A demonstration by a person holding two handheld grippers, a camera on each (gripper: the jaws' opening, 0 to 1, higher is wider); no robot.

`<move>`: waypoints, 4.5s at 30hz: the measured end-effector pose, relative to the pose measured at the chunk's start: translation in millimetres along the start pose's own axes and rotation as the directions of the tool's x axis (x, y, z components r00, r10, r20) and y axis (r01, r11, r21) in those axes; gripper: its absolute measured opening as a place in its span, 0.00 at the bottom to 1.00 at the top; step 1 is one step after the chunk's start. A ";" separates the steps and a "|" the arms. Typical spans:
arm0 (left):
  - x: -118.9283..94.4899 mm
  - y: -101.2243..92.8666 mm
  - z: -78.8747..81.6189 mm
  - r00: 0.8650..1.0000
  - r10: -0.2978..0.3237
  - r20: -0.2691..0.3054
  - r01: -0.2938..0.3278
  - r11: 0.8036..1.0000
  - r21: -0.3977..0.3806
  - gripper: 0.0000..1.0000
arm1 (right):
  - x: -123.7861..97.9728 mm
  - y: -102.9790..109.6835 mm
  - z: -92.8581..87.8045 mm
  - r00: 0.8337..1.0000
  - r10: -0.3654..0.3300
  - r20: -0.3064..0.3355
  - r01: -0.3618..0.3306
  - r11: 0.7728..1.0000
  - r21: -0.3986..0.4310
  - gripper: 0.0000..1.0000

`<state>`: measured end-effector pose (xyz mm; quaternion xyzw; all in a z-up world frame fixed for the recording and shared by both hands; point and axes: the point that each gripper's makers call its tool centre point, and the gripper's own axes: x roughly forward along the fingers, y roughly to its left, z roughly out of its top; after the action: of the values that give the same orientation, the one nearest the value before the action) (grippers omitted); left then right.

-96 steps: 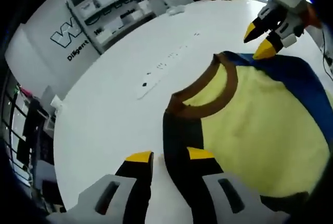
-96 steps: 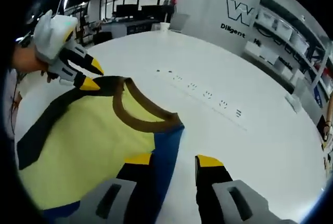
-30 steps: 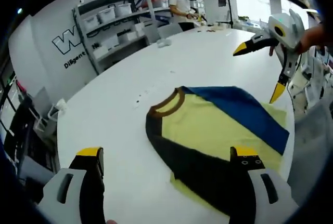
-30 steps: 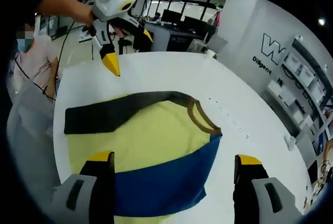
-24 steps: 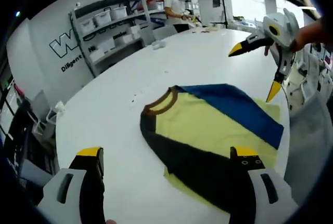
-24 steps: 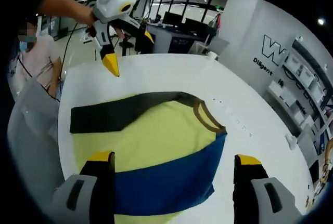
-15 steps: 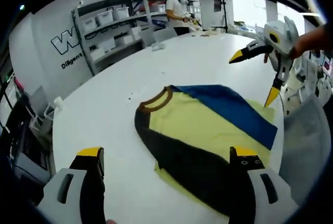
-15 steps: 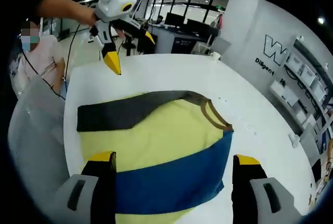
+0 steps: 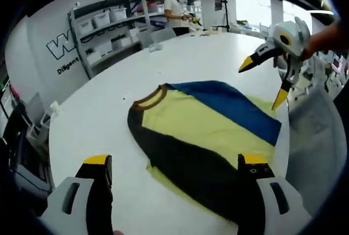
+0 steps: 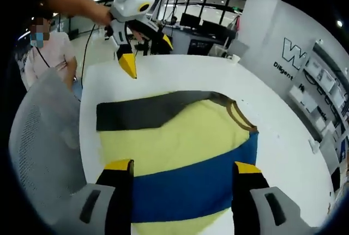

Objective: Fold the garment on the visible template until the final outline fits inside the template.

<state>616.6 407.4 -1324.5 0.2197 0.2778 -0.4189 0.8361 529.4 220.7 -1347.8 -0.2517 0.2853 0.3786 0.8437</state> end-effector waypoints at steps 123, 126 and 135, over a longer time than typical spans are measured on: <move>-62.9 -48.3 -71.5 0.999 -0.007 0.047 0.015 0.982 -0.187 0.00 | -13.2 46.5 -55.5 0.985 0.137 -0.101 -0.109 0.962 0.249 0.00; -68.5 -30.2 -68.6 0.999 0.025 0.048 -0.015 0.981 -0.193 0.00 | -19.3 31.7 -48.5 0.990 0.109 -0.090 -0.085 0.969 0.233 0.00; -90.5 27.1 -47.1 0.990 0.128 0.063 -0.115 0.977 -0.181 0.00 | -25.2 15.6 -44.9 0.992 0.081 -0.092 -0.057 0.970 0.236 0.00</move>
<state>580.9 503.0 -1297.3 0.1458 0.2687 -0.3484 0.8861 490.3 188.6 -1366.1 -0.1597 0.3785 0.3586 0.8382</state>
